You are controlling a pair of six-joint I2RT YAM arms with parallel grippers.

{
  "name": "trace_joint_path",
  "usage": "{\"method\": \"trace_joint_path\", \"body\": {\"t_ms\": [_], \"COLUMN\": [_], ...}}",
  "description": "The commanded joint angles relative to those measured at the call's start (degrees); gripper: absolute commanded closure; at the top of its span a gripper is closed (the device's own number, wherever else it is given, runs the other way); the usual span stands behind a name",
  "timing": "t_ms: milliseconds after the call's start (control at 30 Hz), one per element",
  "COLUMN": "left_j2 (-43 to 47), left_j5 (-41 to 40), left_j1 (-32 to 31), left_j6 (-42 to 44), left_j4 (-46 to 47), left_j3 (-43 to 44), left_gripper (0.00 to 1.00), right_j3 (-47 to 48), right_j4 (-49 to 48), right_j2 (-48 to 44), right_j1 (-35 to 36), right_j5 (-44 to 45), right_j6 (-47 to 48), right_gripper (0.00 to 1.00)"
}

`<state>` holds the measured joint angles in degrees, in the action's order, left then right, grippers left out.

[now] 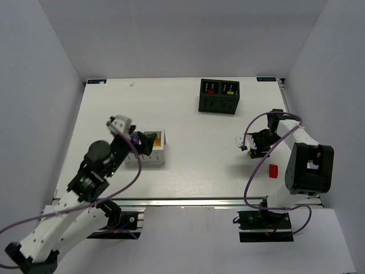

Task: Sort the legos into containers by color

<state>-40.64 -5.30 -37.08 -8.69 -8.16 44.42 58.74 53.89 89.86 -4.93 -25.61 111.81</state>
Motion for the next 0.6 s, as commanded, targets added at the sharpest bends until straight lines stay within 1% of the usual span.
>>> {"method": "trace_joint_path", "body": {"t_ms": [0, 67, 100, 133, 200, 300, 367, 400, 433, 567], "left_j2": [12.05, 17.68, 22.84, 25.41, 31.64, 34.57, 34.23, 33.18, 32.74, 33.17], "left_j5": [-13.58, -17.96, -19.12, -20.18, -20.72, -21.07, -20.72, -20.54, -20.54, -20.45], "left_j1": [0.08, 0.08, -0.62, -1.15, -1.15, -1.15, -0.63, -0.62, -0.62, -0.62], "left_j6": [3.76, 3.68, 3.42, 2.72, 2.1, 1.31, 1.3, 1.39, 1.48, 1.57], "left_j4": [-14.94, -18.18, -18.73, -19.17, -18.65, -18.47, -18.2, -18.29, -18.55, -18.12], "left_j3": [-4.07, -6.62, -8.55, -9.7, -10.93, -11.29, -11.64, -11.47, -11.29, -11.73], "left_gripper": [0.02, 0.02, 0.02, 0.02, 0.02, 0.02, 0.02, 0.02, 0.02, 0.02], "right_j3": [3.83, 3.93, 3.75, 3.75, 4.1, 4.19, 4.19, 4.36, 4.36, 4.01], "right_j4": [-2.38, -2.82, -4.04, -4.23, -4.06, -4.4, -4.41, -4.23, -4.23, -4.41], "right_j2": [3.2, 4.61, 4.88, 5.4, 6.02, 6.81, 7.69, 8.04, 8.65, 9.8], "right_j1": [2.55, 2.99, 3.26, 3.61, 4.05, 4.58, 4.84, 4.84, 6.49, 8.0], "right_j5": [8.1, 11.7, 12.41, 13.03, 14.0, 14.88, 15.93, 16.2, 16.46, 16.38], "right_j6": [12.38, 12.82, 13.25, 13.78, 14.22, 15.19, 15.54, 15.63, 15.81, 16.16], "right_gripper": [0.31, 0.21, 0.11, 0.11, 0.11, 0.13, 0.16, 0.2, 0.22, 0.28]}}
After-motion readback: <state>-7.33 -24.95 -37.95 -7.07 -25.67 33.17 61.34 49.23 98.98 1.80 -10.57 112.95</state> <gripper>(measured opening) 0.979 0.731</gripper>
